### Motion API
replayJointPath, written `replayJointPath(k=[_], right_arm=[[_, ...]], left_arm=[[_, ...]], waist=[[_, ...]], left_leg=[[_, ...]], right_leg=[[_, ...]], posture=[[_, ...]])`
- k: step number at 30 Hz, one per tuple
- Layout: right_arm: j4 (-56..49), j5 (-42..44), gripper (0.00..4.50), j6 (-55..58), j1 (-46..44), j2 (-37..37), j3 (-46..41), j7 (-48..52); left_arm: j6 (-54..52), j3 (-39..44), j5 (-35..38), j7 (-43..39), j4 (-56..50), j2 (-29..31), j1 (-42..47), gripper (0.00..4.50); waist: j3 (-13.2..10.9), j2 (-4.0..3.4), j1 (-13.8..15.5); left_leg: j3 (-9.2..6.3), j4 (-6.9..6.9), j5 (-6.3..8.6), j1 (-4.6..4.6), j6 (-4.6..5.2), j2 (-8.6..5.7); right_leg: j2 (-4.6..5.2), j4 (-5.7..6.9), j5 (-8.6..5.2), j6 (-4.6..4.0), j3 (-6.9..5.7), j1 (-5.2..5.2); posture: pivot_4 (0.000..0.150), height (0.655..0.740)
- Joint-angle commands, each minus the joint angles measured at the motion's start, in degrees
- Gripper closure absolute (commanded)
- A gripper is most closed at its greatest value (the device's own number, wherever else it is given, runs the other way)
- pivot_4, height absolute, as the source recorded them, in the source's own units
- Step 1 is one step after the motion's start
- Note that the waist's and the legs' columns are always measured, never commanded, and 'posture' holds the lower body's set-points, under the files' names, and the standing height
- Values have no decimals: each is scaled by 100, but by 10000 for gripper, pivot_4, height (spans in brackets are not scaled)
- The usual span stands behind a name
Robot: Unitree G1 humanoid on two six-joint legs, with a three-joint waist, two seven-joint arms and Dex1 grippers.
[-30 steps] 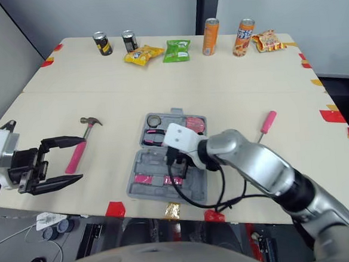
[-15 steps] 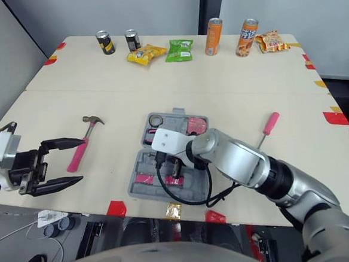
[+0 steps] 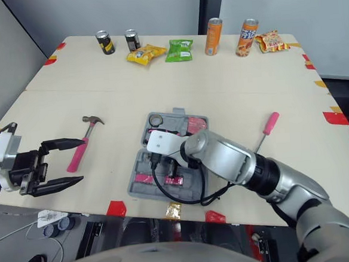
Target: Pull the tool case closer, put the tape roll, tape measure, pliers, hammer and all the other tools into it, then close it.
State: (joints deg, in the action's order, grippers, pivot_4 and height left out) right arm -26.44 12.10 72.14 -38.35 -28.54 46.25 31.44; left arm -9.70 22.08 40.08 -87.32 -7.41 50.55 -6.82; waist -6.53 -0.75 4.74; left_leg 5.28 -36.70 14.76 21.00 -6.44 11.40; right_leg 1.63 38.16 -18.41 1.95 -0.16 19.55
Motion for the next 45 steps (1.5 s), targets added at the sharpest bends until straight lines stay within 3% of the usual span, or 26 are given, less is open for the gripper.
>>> replayJointPath(k=[1,17,19,21,28,35,40,45], right_arm=[[-8,-102,44775,-119,-125,77,56,4],[139,-257,44775,-372,-107,230,48,45],[138,-276,34592,-385,-100,220,38,58],[115,-283,28666,-390,-100,199,14,83],[-50,-282,28666,-522,-108,97,-205,182],[-110,-194,28666,-1508,307,-119,-882,385],[15,-168,43811,-2560,832,-271,-1195,755],[211,-103,44729,-3648,1358,-215,-1430,1138]], left_arm=[[29,67,18,-11,-105,34,38,0],[-4,94,46,39,-157,32,6,0],[-2,93,45,44,-156,31,7,0],[-6,93,49,52,-158,26,6,0],[-5,93,56,58,-146,18,13,0],[1,126,75,99,-186,-4,-38,0],[-4,125,82,99,-181,6,-27,0],[-10,121,83,101,-181,11,-21,0]], waist=[[0,0,2],[0,0,-10],[0,0,-10],[0,0,-8],[0,0,-3],[1,2,5],[1,2,5],[1,3,-18]], left_leg=[[0,0,0,0,0,0],[0,0,0,0,0,0],[0,0,0,0,0,0],[0,0,0,0,0,1],[0,0,0,1,0,1],[1,0,0,2,-1,1],[1,0,0,4,-1,1],[3,0,1,4,-1,2]], right_leg=[[0,0,0,0,0,0],[0,1,0,0,0,2],[-1,1,0,0,0,2],[-1,1,0,0,0,2],[0,1,0,0,0,2],[0,2,0,0,1,2],[0,2,0,0,0,1],[0,0,0,0,2,2]], posture=[[1500,7400],[1500,7400],[1500,7400],[1500,7400],[1500,7400],[1500,7400],[1500,7400],[1500,7400]])
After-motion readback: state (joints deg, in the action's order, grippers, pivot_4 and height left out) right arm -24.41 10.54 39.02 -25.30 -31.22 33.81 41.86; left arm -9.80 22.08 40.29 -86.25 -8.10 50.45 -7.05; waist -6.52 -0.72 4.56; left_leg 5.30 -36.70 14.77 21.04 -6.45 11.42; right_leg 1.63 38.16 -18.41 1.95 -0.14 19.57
